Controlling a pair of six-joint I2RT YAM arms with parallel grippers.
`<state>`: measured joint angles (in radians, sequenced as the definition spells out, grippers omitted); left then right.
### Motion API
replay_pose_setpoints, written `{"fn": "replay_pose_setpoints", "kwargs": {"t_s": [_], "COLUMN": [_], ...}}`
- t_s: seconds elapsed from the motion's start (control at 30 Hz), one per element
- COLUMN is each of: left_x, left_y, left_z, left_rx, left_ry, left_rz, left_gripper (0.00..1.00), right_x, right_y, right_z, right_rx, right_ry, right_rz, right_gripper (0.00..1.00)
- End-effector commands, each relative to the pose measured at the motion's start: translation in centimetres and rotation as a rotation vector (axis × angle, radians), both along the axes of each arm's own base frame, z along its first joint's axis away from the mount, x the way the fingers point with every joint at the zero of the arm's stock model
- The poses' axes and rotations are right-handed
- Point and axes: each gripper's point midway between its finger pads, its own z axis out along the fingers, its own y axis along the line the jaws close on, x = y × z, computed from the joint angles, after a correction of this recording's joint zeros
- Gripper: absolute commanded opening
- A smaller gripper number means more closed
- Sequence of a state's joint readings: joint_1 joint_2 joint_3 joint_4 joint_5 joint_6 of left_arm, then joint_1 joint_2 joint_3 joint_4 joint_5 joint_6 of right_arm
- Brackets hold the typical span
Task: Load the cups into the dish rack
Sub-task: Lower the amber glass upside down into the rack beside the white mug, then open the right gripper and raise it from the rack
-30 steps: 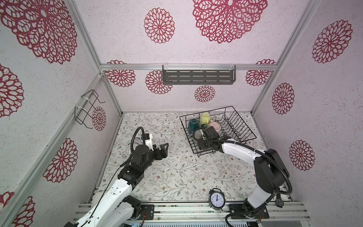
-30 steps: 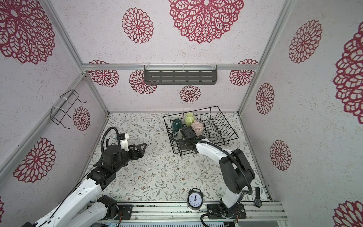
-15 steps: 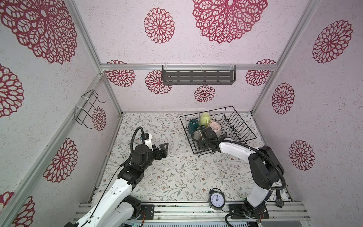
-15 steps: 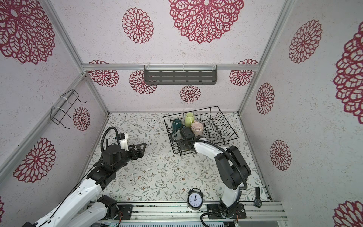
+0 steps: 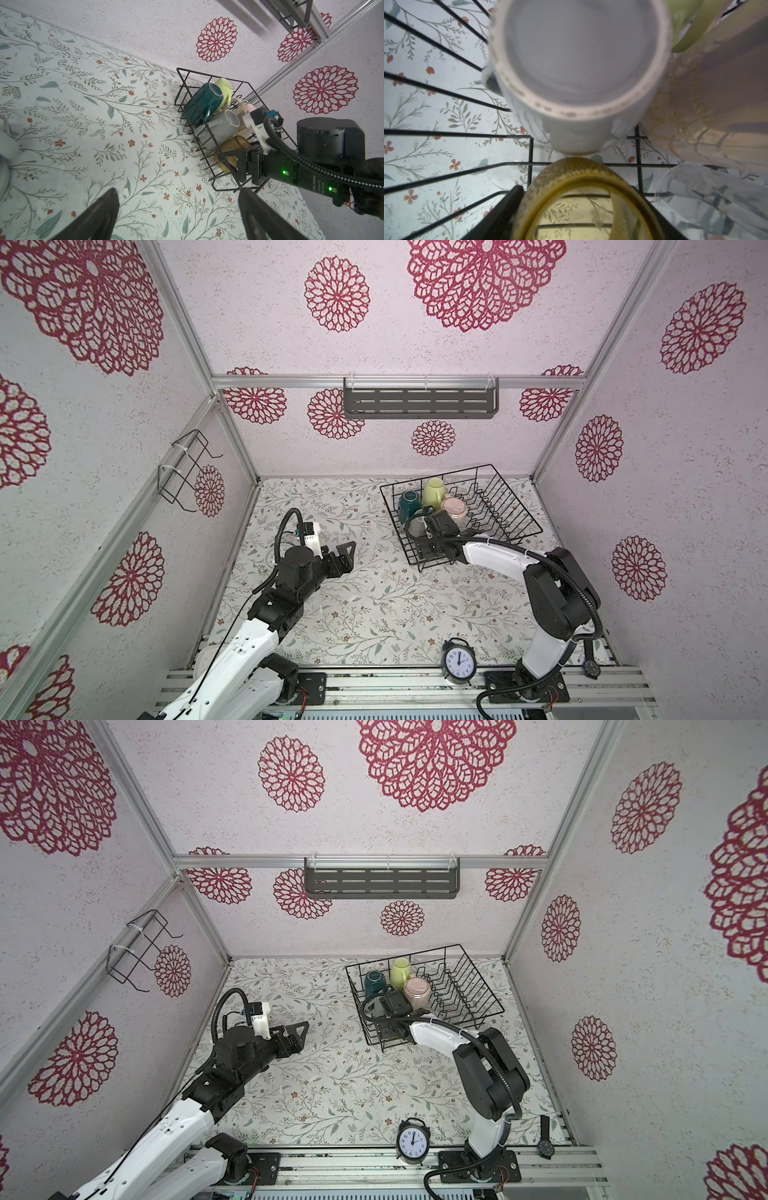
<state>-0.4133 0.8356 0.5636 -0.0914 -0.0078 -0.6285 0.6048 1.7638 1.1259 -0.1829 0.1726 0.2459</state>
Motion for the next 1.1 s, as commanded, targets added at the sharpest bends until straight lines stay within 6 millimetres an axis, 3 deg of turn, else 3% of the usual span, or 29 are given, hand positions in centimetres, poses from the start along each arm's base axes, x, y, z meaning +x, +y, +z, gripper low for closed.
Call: {"fn": "replay_pose_setpoints", "kwargs": {"t_s": [0.0, 0.27, 0.7, 1.07], "left_x": [0.0, -0.1, 0.1, 0.2], "left_y": [0.2, 0.3, 0.3, 0.3], "left_z": [0.4, 0.4, 0.1, -0.1], "left_rx": [-0.018, -0.02, -0.024, -0.024], "left_ry": [-0.015, -0.017, -0.012, -0.013], "left_rz": [0.006, 0.011, 0.01, 0.01], "left_gripper": [0.94, 0.94, 0.94, 0.94], "right_x": [0.2, 0.0, -0.4, -0.7], "right_y": [0.2, 0.7, 2.2, 2.7], "right_z": [0.4, 1.6, 2.4, 2.8], "right_rx": [0.026, 0.05, 0.114, 0.086], "right_ry": [-0.026, -0.028, -0.025, -0.035], "right_rz": [-0.016, -0.003, 0.012, 0.013], "right_gripper": [0.78, 0.83, 0.78, 0.82]}}
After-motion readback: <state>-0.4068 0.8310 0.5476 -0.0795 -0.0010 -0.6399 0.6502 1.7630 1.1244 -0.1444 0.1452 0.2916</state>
